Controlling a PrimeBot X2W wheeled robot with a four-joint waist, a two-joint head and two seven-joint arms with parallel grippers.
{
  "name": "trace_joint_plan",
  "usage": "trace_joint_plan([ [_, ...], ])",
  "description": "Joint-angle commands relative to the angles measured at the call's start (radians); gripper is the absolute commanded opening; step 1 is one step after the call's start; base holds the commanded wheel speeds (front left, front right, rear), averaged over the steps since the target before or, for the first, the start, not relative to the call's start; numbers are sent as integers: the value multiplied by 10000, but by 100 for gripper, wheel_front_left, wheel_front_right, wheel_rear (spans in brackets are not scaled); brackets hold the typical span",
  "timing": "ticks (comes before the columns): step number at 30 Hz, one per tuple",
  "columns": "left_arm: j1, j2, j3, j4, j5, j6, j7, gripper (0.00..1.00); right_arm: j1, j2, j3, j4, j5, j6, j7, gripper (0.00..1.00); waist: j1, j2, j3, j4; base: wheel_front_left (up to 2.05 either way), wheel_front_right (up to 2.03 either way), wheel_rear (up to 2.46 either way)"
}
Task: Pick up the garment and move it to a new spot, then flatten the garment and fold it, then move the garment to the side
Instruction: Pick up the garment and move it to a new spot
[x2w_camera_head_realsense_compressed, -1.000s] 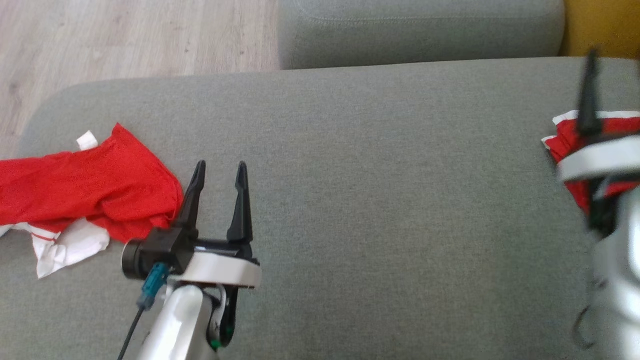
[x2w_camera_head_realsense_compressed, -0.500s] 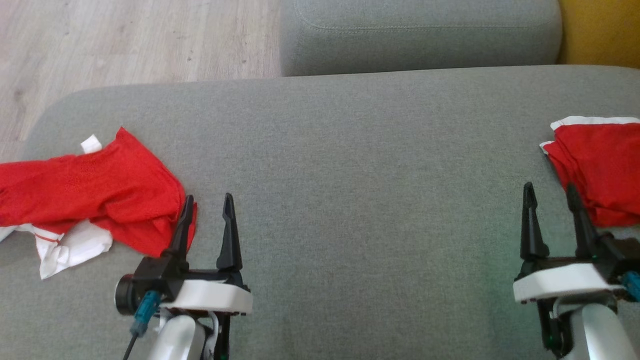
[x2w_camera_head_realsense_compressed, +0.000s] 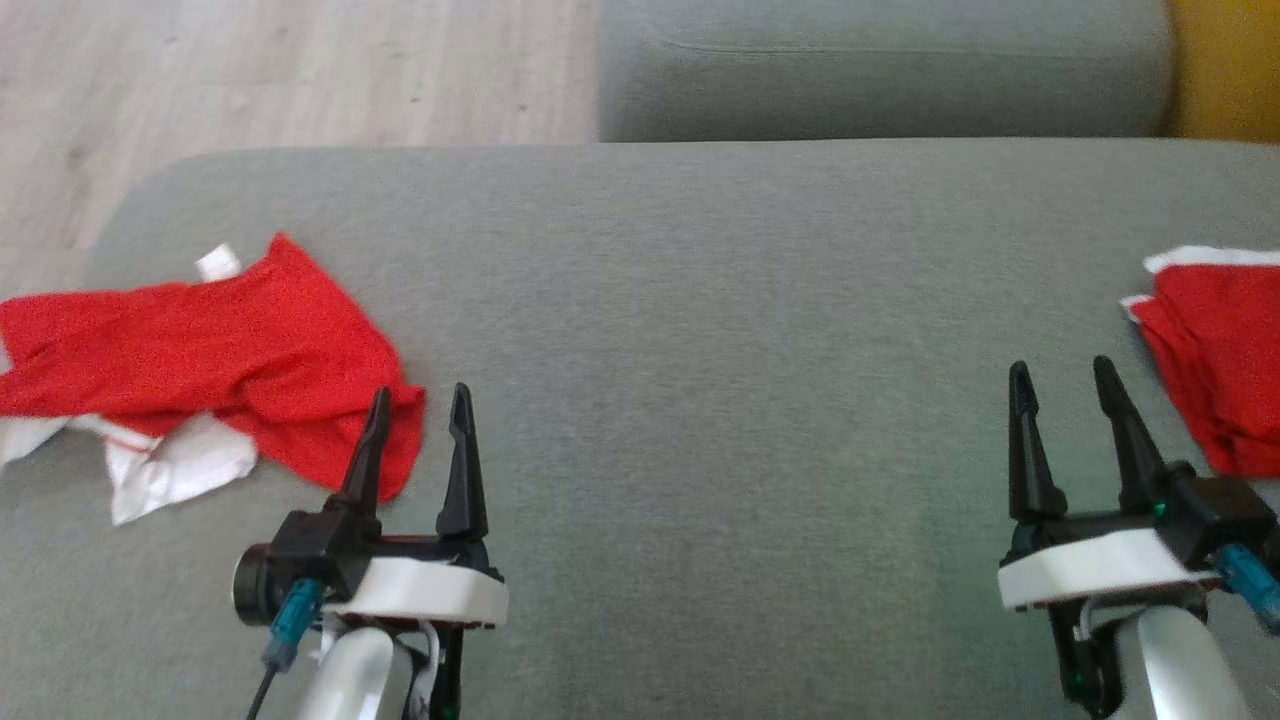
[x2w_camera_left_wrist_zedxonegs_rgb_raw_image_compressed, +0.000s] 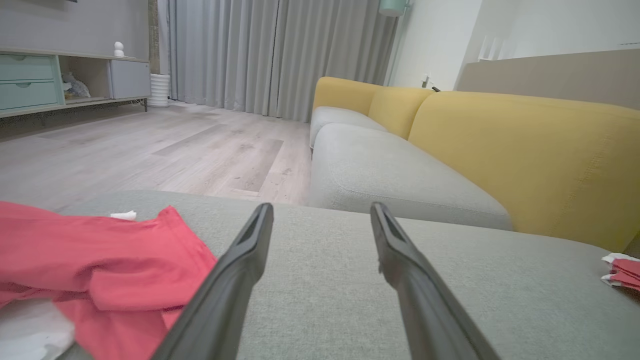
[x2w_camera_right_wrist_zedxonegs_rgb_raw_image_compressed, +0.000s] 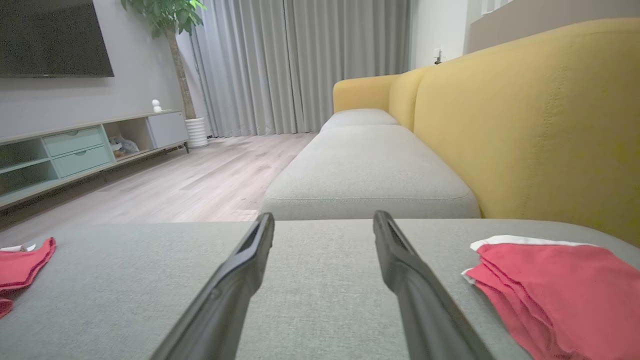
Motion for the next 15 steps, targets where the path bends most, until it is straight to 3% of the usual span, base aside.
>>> trace_joint_plan([
  [1, -439, 68, 249, -258, 70, 49, -51, 100, 4, -40, 296, -365, 106, -7, -134, 100, 0, 0, -55, 433, 0, 0, 0],
  [15, -242, 68, 413, 131, 381, -77, -51, 100, 352, -40, 1154, 25, 399, -7, -135, 100, 0, 0, -371, 2829, 0, 0, 0],
])
